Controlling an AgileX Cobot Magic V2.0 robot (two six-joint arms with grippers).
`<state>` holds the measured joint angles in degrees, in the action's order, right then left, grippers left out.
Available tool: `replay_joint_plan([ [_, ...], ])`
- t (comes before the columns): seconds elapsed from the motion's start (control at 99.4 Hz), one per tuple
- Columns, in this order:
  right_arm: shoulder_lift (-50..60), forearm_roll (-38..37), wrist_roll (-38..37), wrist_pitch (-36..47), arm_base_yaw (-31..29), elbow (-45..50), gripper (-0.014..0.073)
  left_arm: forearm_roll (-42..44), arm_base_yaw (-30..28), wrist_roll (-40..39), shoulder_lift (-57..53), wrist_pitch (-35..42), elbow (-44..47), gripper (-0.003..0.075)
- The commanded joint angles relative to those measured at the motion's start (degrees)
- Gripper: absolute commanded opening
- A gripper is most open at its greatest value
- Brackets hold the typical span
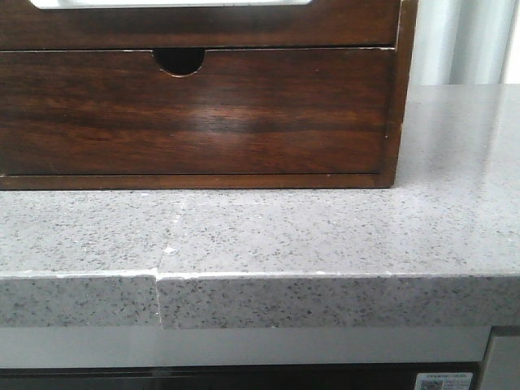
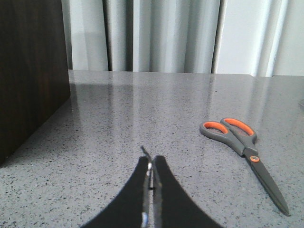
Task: Put scissors in drawer with both arms
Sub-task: 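Move the left gripper toward the white handle of the wooden drawer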
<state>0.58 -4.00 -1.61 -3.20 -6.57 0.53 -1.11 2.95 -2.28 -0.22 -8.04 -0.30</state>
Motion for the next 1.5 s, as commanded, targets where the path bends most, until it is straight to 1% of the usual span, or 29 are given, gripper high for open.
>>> replay_joint_plan([
  [0.0, 1.31, 0.02, 0.48, 5.18, -0.35, 0.98, -0.0069, -0.10, -0.31, -0.65, -1.79, 4.76, 2.07, -0.0020],
  [0.473, 1.31, 0.02, 0.48, 5.18, -0.35, 0.98, -0.0069, 0.01, -0.31, -0.65, -1.79, 4.90, 2.07, -0.0020],
  [0.533, 1.31, 0.02, 0.48, 5.18, -0.35, 0.98, -0.0069, 0.01, -0.31, -0.65, -1.79, 6.38, 2.07, -0.0020],
  [0.704, 1.31, 0.02, 0.48, 5.31, -0.35, 0.98, -0.0069, 0.01, -0.31, -0.65, -1.79, 6.91, 2.07, -0.0020],
  [0.875, 1.31, 0.02, 0.48, 5.82, -0.35, 0.98, -0.0069, 0.01, -0.31, -0.65, -1.79, 11.31, 2.07, -0.0020],
  [0.996, 1.31, 1.03, -0.49, 3.20, -0.35, -0.75, -0.0069, 0.01, -0.31, -0.65, -1.79, 15.08, 1.02, -0.0020],
  [1.156, 0.18, 4.62, -0.49, -2.75, -0.35, -6.01, -0.0069, -1.29, -0.31, -0.65, -1.26, 14.56, -4.45, -0.0020],
  [1.247, -2.24, 4.66, -0.49, -5.85, -0.35, -10.26, -0.0069, -2.85, -0.31, -0.65, 0.75, 11.56, -9.13, -0.0020],
  [1.388, -8.17, 4.68, -0.49, -10.18, -0.35, -17.70, -0.0069, -2.85, -0.31, -0.65, 6.36, -0.28, -19.42, -0.0020],
  [1.488, -13.32, 4.68, -0.49, -14.22, -0.35, -23.74, -0.0069, -2.74, -0.31, 0.14, 11.54, -7.19, -26.32, -0.0020],
])
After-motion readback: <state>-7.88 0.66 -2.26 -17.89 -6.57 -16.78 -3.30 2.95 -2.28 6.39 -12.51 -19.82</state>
